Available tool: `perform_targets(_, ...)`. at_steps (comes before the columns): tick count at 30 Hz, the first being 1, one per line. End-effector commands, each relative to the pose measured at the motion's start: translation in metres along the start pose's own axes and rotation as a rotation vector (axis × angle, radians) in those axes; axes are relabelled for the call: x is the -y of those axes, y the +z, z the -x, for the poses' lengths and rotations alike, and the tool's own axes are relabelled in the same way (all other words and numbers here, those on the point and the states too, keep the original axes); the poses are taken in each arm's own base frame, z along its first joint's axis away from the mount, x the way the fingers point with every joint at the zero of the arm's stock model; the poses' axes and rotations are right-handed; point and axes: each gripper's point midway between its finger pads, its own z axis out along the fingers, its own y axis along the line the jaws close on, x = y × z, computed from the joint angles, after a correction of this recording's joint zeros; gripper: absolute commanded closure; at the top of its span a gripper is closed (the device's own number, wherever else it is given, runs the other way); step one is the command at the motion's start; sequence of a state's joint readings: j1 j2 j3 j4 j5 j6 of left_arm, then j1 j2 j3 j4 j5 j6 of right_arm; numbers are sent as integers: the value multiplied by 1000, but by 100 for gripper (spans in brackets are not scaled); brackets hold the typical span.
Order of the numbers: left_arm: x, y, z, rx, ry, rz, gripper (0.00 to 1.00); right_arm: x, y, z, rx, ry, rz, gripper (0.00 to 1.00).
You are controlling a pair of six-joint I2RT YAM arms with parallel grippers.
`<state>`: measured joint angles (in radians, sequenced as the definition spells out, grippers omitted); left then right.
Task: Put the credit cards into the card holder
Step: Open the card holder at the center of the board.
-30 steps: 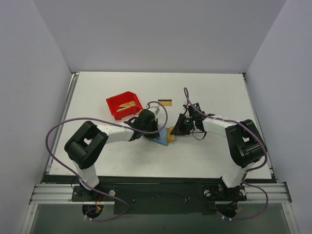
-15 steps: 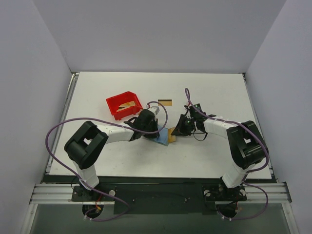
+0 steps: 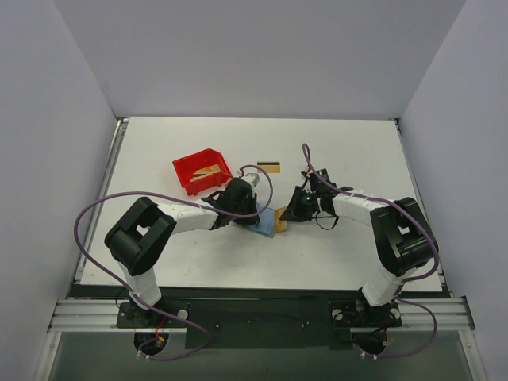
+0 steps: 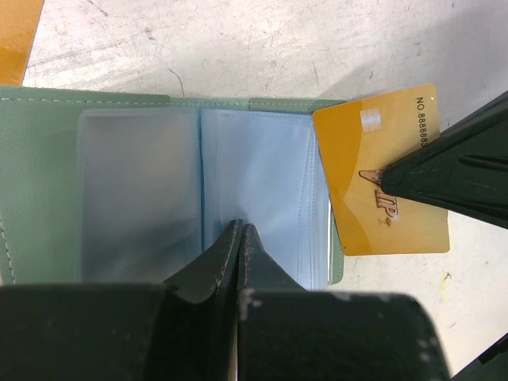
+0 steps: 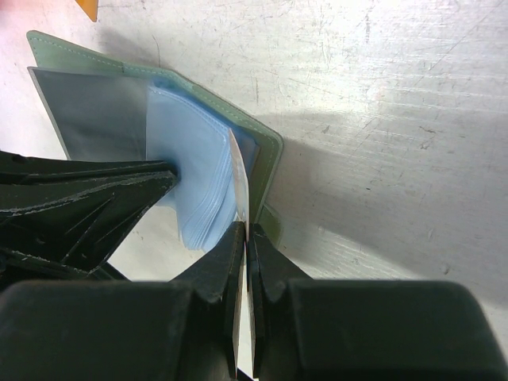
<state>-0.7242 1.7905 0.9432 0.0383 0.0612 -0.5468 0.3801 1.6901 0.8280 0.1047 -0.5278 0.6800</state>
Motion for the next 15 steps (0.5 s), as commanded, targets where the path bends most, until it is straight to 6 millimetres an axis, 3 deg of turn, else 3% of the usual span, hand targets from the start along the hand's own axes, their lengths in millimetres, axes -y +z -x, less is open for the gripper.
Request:
perform_targets(1, -45, -5, -32, -103, -2, 151, 100, 15, -5, -7, -10, 15, -64, 100)
perform_targets(15, -44, -3, -31, -104, -1, 151, 100, 16, -6, -7, -9, 15, -63, 100)
